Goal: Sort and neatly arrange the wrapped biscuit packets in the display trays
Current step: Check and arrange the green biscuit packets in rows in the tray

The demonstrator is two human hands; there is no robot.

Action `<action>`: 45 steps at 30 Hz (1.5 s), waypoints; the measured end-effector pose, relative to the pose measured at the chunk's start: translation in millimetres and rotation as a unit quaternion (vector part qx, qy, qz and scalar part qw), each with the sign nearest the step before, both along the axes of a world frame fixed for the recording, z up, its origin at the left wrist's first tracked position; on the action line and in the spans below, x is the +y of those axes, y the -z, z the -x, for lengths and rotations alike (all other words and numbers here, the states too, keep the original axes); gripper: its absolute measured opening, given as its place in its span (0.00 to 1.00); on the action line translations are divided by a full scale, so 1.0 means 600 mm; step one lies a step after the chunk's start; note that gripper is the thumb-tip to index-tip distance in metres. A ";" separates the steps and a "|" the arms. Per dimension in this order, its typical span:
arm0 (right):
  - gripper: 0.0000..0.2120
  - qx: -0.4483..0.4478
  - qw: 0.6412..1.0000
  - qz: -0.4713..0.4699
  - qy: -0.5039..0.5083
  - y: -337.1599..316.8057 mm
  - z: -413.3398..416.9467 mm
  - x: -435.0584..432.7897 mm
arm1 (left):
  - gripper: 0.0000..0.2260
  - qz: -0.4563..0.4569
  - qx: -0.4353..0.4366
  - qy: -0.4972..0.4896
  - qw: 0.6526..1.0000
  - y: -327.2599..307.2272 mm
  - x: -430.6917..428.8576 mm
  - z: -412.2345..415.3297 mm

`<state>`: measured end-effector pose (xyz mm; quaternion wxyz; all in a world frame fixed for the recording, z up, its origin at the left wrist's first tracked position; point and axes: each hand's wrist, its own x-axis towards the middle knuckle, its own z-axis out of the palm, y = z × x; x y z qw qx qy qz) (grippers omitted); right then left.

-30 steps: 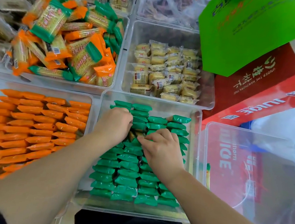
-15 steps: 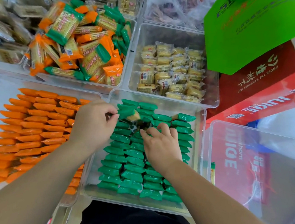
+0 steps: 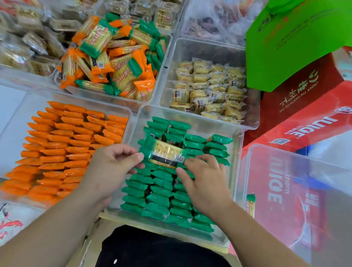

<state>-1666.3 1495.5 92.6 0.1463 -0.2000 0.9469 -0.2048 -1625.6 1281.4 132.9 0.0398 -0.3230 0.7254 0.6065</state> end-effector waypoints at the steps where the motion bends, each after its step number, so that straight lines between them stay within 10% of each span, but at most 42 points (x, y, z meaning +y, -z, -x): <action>1: 0.22 -0.012 0.998 0.057 0.027 -0.010 -0.006 0.011 | 0.03 -0.012 -0.001 -0.001 1.000 -0.004 0.010 -0.010; 11: 0.08 -0.231 0.849 0.411 0.239 -0.074 -0.072 0.115 | 0.06 0.008 0.019 0.086 0.996 -0.045 0.080 -0.087; 18: 0.05 -0.389 0.696 0.542 0.266 -0.083 -0.093 0.142 | 0.08 -0.217 0.021 0.035 0.975 -0.065 0.096 -0.117; 24: 0.11 -0.469 0.617 0.563 0.288 -0.066 -0.112 0.131 | 0.06 -0.240 0.037 0.044 0.969 -0.088 0.121 -0.116; 34: 0.20 -0.377 0.659 0.617 0.207 -0.128 -0.110 0.170 | 0.15 -0.244 0.020 0.028 0.969 -0.082 0.123 -0.136; 38: 0.06 -0.363 0.654 0.620 0.237 -0.134 -0.114 0.165 | 0.10 -0.196 0.071 0.039 0.977 -0.104 0.135 -0.135; 45: 0.11 -0.321 0.740 0.535 0.251 -0.143 -0.110 0.176 | 0.13 -0.049 0.079 0.098 0.991 -0.137 0.137 -0.140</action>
